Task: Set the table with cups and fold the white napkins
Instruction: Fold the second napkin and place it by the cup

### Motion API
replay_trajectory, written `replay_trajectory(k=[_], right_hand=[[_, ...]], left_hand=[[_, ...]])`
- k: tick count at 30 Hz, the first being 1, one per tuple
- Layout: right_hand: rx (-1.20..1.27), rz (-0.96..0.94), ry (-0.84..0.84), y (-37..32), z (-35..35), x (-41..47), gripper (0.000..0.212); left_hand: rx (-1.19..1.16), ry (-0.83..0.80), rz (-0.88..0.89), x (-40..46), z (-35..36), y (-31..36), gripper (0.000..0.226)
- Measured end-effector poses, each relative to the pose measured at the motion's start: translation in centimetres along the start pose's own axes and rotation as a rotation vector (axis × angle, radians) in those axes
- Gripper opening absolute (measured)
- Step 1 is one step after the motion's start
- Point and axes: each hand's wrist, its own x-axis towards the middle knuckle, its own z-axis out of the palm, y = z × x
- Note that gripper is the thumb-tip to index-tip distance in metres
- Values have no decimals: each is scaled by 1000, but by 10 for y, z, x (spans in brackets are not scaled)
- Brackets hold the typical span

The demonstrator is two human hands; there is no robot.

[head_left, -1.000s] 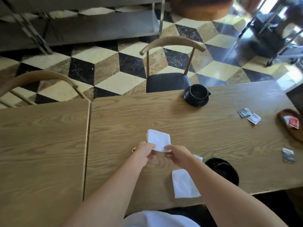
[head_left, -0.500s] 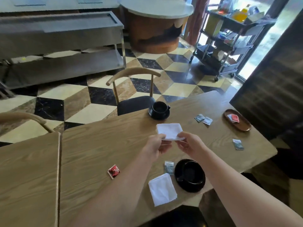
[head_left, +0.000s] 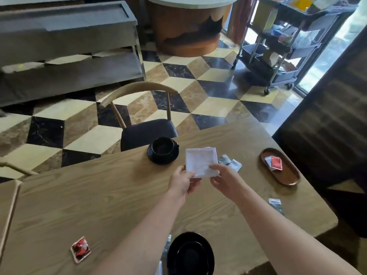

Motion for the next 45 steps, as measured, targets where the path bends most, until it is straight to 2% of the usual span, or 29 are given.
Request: replay_trajectory(k=[2,8,12,17,21,23,25,29,33,36,40,42,45], right_hand=[[-102,21,-16,-18,-15,28,3],[-391,13,-25,-50,-29,97,11],[-528,3,-3,-59,-20,145,21],[-684,-131,16,-65,8,208,17],[-866,-240,53,-70,27,246,14],[-1039,-277,84,-68,31,257,10],[-1150,-301,120,-65,31,265,16],[-1199,-352,151,-58,28,270,15],[-1267,-372,172,-56,28,271,17],[-1294,-323,177,-57,29,267,24],[-1192,-349,249,-43,23,241,50],[-1093,-435,270,-21,24,206,44],[-1032,-513,143,31,28,139,20]], left_hand=[[-15,35,-23,24,22,2,21],[-97,147,-133,84,48,3,11],[-299,234,-251,122,48,5,11],[-563,326,-329,166,40,8,17],[-666,427,-341,199,44,9,12],[-666,478,-340,212,47,5,10],[-650,521,-350,222,51,0,7],[-597,625,-364,233,55,-8,10],[-466,766,-305,238,54,-10,12],[-462,741,-288,233,52,-10,14],[-418,650,-245,201,47,-9,18],[-330,590,-195,163,31,-19,18],[-197,483,-102,90,-9,-53,17]])
